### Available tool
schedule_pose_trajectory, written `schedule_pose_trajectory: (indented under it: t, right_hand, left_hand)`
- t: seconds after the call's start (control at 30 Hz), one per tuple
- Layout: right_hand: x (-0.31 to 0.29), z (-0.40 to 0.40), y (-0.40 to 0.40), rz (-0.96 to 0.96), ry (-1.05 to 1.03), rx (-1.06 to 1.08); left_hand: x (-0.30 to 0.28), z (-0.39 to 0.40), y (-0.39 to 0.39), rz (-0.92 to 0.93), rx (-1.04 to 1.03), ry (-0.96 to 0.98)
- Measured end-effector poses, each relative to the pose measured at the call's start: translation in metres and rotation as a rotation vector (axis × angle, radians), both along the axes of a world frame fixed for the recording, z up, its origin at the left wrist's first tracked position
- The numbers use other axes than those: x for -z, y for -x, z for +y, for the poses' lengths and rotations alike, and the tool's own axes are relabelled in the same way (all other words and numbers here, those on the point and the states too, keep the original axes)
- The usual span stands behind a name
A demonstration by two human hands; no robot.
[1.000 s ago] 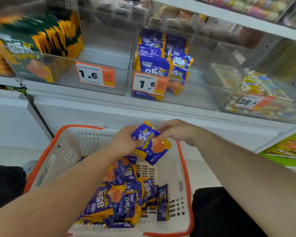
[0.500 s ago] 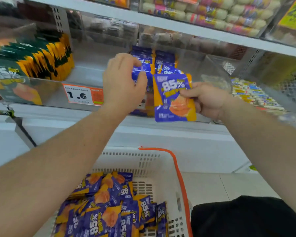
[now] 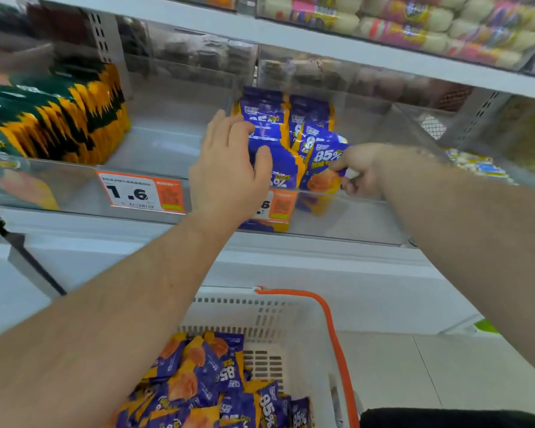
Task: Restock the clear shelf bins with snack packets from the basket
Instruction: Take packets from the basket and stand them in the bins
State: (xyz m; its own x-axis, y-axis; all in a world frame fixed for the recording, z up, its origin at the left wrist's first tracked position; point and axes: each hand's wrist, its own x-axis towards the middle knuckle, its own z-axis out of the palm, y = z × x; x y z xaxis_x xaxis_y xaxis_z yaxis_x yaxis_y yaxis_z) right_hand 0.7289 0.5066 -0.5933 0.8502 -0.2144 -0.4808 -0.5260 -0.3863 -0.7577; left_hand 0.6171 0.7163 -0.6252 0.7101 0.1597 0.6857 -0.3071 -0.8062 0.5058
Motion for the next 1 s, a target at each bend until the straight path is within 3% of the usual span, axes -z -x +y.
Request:
schedule_pose_trajectory:
  t: [0.17,0.37,0.73,1.0]
  right_hand:
    - [0.024,0.009,-0.014,0.101,0.092,-0.053]
    - [0.023,0.01,-0.027,-0.078,0.126,-0.047]
    - [0.022,0.011,-0.031,0.061,-0.004,-0.063]
    - [0.025,0.019,-0.027,0.008,-0.15,-0.126]
  left_hand:
    - [0.002,0.002,-0.001,-0.035,-0.02,-0.021]
    - [0.002,0.0,0.001,-0.035,-0.043,-0.009]
    - [0.003,-0.001,0.001,-0.013,-0.061,-0.028]
    - [0.005,-0.002,0.0,-0.022,-0.089,-0.05]
